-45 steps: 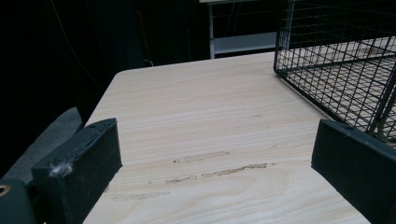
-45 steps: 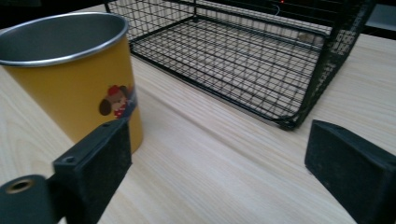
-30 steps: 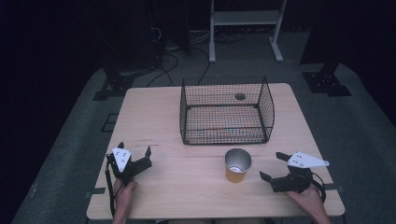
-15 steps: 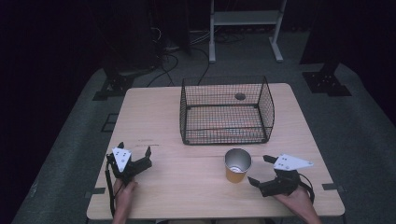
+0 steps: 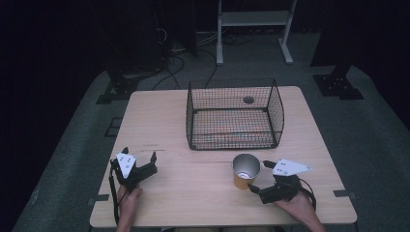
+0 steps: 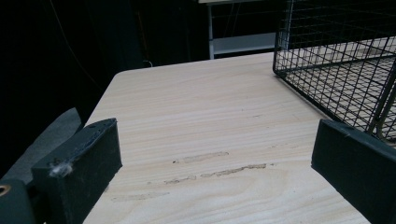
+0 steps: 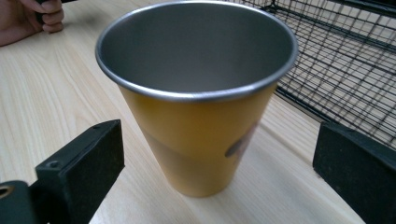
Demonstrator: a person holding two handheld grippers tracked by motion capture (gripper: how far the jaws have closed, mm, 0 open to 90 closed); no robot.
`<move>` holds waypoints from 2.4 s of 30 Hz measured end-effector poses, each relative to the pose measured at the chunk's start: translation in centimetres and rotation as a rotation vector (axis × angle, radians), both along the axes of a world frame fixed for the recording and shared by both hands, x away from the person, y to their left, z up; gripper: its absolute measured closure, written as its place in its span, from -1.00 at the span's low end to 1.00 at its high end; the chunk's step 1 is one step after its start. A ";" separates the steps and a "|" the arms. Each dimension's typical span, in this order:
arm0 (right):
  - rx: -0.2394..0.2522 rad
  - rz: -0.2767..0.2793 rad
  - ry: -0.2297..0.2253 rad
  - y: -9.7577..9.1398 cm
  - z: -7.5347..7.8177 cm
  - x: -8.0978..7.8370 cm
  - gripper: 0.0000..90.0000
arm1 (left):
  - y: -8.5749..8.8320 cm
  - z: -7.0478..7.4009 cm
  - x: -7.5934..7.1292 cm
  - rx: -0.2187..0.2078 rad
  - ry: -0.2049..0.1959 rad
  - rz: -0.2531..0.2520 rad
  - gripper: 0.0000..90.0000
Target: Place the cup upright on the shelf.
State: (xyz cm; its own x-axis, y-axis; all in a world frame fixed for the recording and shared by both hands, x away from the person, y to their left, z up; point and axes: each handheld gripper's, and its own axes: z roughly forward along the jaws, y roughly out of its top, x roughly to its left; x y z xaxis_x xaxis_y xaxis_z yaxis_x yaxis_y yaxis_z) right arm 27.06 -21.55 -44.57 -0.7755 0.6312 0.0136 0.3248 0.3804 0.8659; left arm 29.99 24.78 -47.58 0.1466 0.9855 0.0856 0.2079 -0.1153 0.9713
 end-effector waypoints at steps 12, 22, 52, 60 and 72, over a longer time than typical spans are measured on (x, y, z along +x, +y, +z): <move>-0.001 0.019 -0.003 1.6 0.1 0.6 -0.97 | 0.0 0.0 0.0 -0.001 -0.001 0.000 -0.98; 0.009 0.025 -0.004 2.4 0.1 1.2 -0.97 | 0.0 0.0 0.0 0.000 0.000 0.001 -0.98; 0.029 0.082 0.016 2.4 1.8 2.7 -0.71 | 0.0 0.0 0.0 0.002 -0.001 -0.002 -0.98; -0.001 0.103 0.026 2.1 3.8 3.7 -0.71 | 0.0 0.0 0.0 0.002 0.000 -0.001 -0.98; 0.039 0.132 0.038 2.3 7.0 6.4 -0.71 | 0.0 0.0 0.0 0.000 -0.001 -0.002 -0.98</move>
State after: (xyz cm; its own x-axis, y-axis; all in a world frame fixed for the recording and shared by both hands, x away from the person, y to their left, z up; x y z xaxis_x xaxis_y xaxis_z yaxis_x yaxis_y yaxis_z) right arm 33.42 -19.30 -37.61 -0.8500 0.5225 0.0673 0.3073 0.3881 0.8689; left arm 30.00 24.75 -47.58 0.1487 0.9851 0.0859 0.2067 -0.1159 0.9715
